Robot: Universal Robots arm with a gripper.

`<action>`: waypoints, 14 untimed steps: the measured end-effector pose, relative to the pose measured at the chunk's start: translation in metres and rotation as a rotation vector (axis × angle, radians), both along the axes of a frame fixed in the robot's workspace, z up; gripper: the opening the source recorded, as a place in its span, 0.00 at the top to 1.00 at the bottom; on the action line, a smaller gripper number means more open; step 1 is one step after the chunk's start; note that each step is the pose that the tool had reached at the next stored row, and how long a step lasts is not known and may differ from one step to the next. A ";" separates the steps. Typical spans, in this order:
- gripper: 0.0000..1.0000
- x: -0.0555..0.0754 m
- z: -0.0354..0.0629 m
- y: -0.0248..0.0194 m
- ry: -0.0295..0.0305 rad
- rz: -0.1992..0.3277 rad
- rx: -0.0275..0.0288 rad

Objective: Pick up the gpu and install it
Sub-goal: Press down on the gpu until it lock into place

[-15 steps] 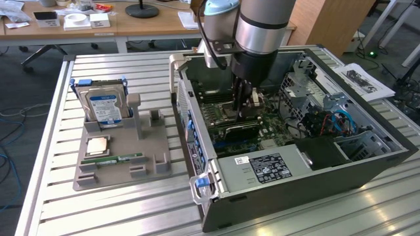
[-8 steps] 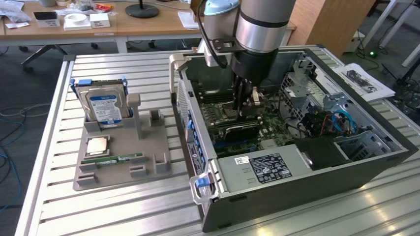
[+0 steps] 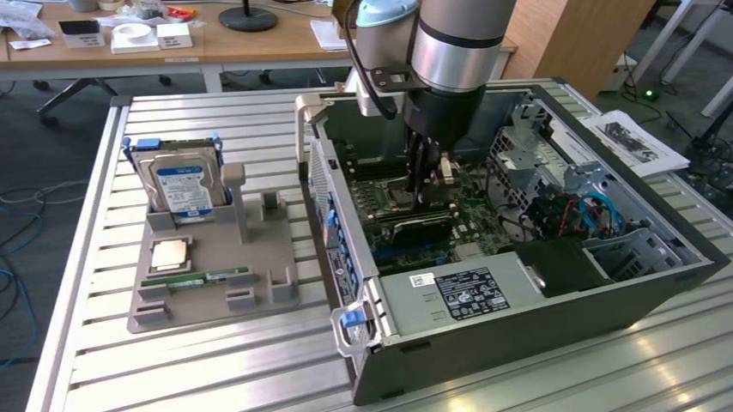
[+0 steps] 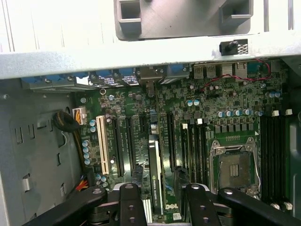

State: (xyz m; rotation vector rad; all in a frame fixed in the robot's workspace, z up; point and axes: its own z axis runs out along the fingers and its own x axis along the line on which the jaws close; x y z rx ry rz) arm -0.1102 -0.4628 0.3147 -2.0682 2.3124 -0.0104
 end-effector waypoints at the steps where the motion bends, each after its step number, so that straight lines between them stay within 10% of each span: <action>1: 0.60 0.000 0.0000 0.0000 0.0000 0.000 0.0000; 14: 0.89 0.000 0.0000 0.0000 0.0001 0.000 0.0000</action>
